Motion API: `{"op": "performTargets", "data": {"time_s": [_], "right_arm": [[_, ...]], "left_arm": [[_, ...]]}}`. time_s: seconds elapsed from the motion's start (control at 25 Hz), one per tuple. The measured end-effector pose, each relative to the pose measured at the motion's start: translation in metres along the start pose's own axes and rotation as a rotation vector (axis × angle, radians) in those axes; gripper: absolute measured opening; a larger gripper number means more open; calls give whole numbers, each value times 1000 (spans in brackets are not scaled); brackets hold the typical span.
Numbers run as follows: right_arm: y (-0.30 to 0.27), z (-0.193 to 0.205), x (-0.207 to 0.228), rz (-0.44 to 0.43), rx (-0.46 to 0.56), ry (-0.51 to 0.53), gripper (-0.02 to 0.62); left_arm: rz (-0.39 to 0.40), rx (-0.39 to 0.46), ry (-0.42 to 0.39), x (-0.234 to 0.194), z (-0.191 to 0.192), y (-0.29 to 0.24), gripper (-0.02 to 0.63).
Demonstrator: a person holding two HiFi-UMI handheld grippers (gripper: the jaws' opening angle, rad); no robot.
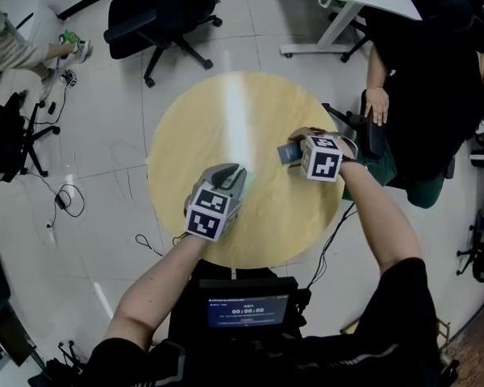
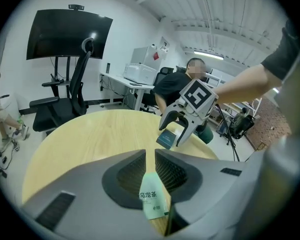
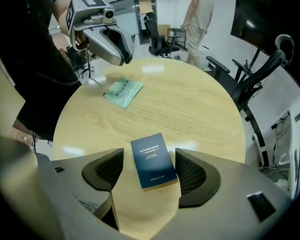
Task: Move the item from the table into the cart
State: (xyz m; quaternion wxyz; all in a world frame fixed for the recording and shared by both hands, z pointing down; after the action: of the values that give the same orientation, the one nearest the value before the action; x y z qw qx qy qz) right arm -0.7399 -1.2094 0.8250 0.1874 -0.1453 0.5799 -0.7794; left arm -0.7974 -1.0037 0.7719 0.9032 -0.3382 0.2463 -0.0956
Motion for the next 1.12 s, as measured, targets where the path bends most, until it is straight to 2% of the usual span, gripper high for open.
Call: {"op": "performTargets", "data": {"time_s": [0.2,0.28,0.6,0.76,0.92,1.12], "right_arm": [[-19,9,4,1,-62,92,322],[-23,9,2,-15,-63,108,304],[-30,11,4,-51,-33,84,253],[-27,12,3,-43,-37,51,247],[-19,9,-2,-25,-9,-27,247],[23,-34,-37,64,90,-122,247]], "left_arm": [[7,-15,17,0,5,-11,69],[10,-14,21,-1,8,-12,69],[20,-12,33,-7,12,-18,69],[33,-12,35,-2,11,-17,69],[40,-4,26,4,5,-7,69],[36,72,10,16,0,52,69]]}}
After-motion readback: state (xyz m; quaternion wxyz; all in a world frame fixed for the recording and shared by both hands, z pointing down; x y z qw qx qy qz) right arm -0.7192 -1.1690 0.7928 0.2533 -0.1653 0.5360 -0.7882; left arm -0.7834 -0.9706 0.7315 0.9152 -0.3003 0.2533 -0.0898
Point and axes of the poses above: the fingertips, and each gripper's own axes: y backward along the fingers, x to its right, z out of its underside, the point moved 9 cm from there along y, backward along the fingers, and after that the axes turned 9 degrees about y, right-handed, at the moved point
